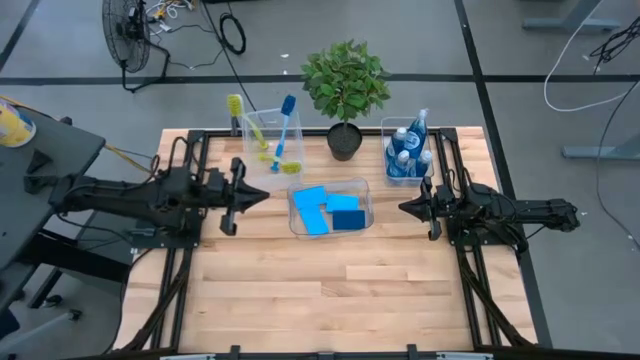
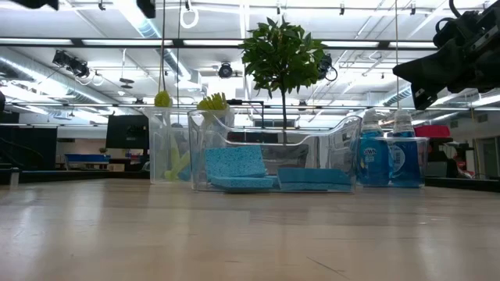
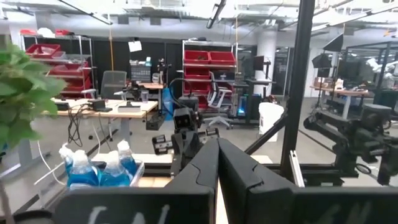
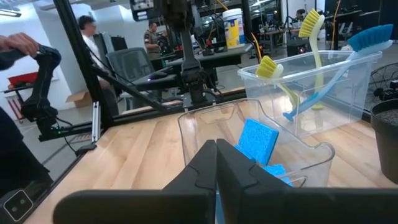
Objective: Pick & Place Kitchen Sink Supplies
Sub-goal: Return to Home Position
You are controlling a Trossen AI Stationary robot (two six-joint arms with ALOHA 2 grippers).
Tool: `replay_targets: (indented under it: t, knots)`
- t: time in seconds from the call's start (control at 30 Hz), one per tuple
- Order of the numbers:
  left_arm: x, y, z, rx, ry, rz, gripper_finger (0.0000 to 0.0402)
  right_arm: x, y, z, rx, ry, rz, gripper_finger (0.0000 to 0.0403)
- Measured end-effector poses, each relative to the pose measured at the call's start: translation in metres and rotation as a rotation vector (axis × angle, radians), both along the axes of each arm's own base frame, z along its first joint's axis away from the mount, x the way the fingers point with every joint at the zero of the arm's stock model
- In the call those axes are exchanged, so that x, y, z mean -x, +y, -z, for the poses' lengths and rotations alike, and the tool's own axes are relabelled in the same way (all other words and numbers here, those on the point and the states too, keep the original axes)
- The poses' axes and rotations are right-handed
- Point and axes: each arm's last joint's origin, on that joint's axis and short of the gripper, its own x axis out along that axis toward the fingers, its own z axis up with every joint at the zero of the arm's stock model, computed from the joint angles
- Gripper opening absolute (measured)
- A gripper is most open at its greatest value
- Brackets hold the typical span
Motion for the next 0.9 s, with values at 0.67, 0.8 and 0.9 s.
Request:
replay_targets:
  t: [0.67, 0.8, 0.9]
  knots:
    - [0.062, 0.009, 0.061, -0.011, -0.257, -0.08, 0.0014, 0.0, 0.0, 0.0, 0.0, 0.0, -0.003, 0.0009]
    - [0.07, 0.01, 0.062, -0.014, -0.35, -0.087, 0.0014, 0.0, 0.0, 0.0, 0.0, 0.0, -0.003, 0.0009]
    - [0.074, 0.01, 0.066, -0.02, -0.362, -0.094, 0.0014, 0.0, 0.0, 0.0, 0.0, 0.0, -0.003, 0.0009]
